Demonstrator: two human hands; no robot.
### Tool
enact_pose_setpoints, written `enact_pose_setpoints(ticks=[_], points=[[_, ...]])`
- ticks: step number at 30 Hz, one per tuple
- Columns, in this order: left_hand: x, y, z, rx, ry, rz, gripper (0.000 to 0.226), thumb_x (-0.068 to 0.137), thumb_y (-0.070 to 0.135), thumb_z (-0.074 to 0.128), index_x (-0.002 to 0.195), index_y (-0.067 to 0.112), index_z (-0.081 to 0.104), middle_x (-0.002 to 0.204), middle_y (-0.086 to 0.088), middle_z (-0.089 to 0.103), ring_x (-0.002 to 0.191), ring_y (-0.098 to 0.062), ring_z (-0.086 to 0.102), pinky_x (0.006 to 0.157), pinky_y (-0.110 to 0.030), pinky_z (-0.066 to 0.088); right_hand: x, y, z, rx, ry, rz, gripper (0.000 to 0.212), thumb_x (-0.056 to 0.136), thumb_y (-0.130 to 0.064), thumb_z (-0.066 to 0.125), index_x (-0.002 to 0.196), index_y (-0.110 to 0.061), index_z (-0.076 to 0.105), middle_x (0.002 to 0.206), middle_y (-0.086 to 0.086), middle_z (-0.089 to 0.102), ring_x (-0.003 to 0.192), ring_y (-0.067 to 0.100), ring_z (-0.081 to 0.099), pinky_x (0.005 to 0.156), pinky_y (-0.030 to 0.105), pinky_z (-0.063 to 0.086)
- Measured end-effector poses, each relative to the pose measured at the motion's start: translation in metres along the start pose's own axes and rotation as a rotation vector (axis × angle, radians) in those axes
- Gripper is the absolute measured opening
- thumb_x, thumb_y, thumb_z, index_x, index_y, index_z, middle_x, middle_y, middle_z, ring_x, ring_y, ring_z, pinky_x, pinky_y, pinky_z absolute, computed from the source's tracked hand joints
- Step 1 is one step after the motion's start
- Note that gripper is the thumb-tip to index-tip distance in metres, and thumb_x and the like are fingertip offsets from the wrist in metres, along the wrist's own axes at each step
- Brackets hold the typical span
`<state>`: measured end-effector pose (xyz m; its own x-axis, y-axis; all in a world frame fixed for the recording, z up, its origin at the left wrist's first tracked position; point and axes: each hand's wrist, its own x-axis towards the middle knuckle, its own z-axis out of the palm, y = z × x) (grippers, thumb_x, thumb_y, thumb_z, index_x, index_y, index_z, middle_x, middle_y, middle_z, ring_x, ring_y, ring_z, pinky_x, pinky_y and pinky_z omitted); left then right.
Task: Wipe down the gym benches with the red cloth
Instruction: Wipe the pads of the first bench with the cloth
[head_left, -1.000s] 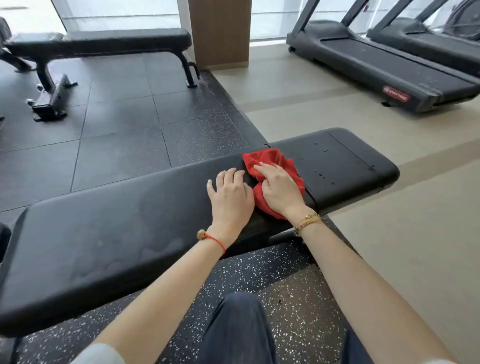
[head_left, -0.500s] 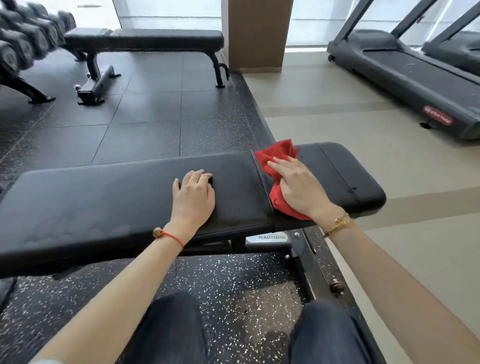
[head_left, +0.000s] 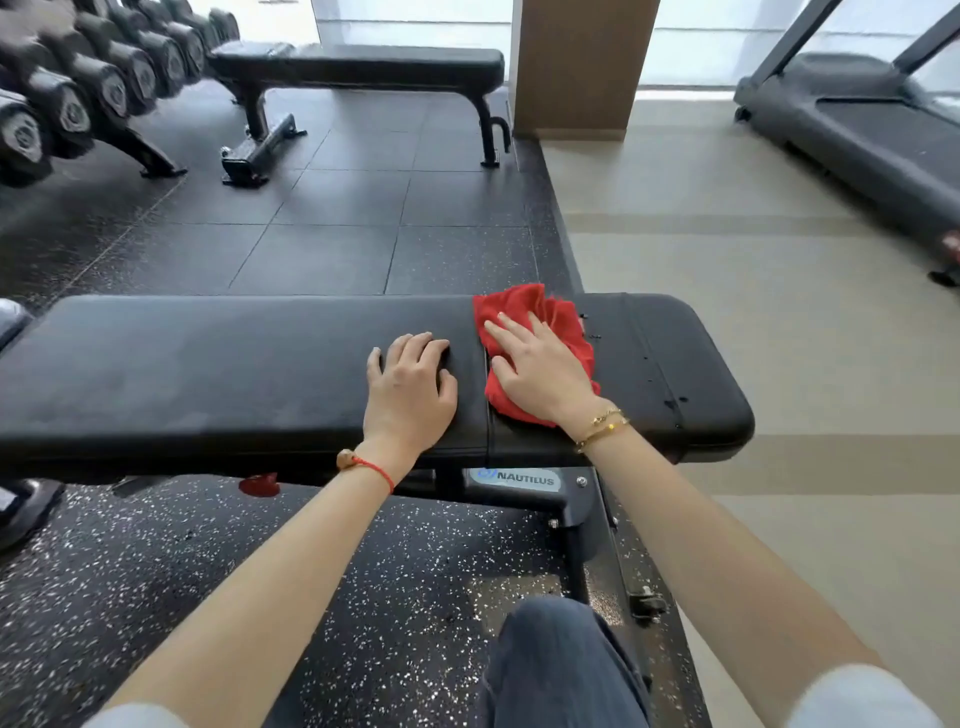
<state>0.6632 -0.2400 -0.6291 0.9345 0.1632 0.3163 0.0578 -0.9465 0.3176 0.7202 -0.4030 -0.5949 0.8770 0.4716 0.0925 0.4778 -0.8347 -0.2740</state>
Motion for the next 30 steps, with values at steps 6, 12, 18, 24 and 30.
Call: enact_pose_setpoints(ticks=[6, 12, 18, 24, 30], points=[[-0.001, -0.002, 0.002, -0.024, 0.042, 0.002, 0.039, 0.092, 0.022, 0.052, 0.13, 0.021, 0.058, 0.139, 0.002, 0.055, 0.135, -0.019, 0.043, 0.116, -0.052, 0.025, -0.053, 0.039, -0.007, 0.027, 0.029, -0.13, 0.051, 0.096, -0.024, 0.042, 0.146, -0.031, 0.039, 0.156, -0.01, 0.031, 0.147, 0.022, 0.021, 0.122, 0.033, 0.01], [-0.001, -0.001, 0.001, -0.009, 0.052, 0.0, 0.039, 0.091, 0.023, 0.053, 0.129, 0.024, 0.058, 0.137, 0.005, 0.056, 0.133, -0.016, 0.045, 0.116, -0.048, 0.027, -0.002, 0.097, -0.025, 0.006, -0.013, 0.12, 0.052, 0.096, -0.024, 0.039, 0.148, -0.031, 0.034, 0.159, -0.009, 0.024, 0.147, 0.032, 0.015, 0.122, 0.044, 0.009], [0.0, 0.0, 0.001, -0.018, 0.08, -0.012, 0.037, 0.088, 0.022, 0.056, 0.125, 0.026, 0.061, 0.133, 0.007, 0.059, 0.13, -0.015, 0.047, 0.113, -0.046, 0.03, 0.028, 0.037, -0.001, -0.014, -0.058, -0.08, 0.053, 0.097, -0.024, 0.036, 0.15, -0.027, 0.03, 0.16, -0.006, 0.022, 0.147, 0.034, 0.016, 0.121, 0.043, 0.01], [0.0, -0.001, 0.001, -0.03, 0.083, 0.006, 0.036, 0.09, 0.021, 0.056, 0.125, 0.024, 0.061, 0.133, 0.005, 0.059, 0.13, -0.017, 0.048, 0.113, -0.047, 0.03, -0.043, 0.052, -0.009, 0.087, 0.017, -0.224, 0.049, 0.092, -0.024, 0.048, 0.141, -0.032, 0.047, 0.152, -0.01, 0.038, 0.145, 0.024, 0.026, 0.121, 0.035, 0.014], [0.0, -0.001, 0.004, -0.007, 0.073, -0.005, 0.038, 0.09, 0.023, 0.054, 0.127, 0.024, 0.059, 0.136, 0.005, 0.057, 0.132, -0.017, 0.046, 0.115, -0.048, 0.028, -0.002, 0.104, -0.027, 0.016, -0.02, 0.073, 0.051, 0.094, -0.037, 0.044, 0.145, -0.042, 0.036, 0.157, -0.014, 0.027, 0.148, 0.027, 0.017, 0.121, 0.048, 0.009]])
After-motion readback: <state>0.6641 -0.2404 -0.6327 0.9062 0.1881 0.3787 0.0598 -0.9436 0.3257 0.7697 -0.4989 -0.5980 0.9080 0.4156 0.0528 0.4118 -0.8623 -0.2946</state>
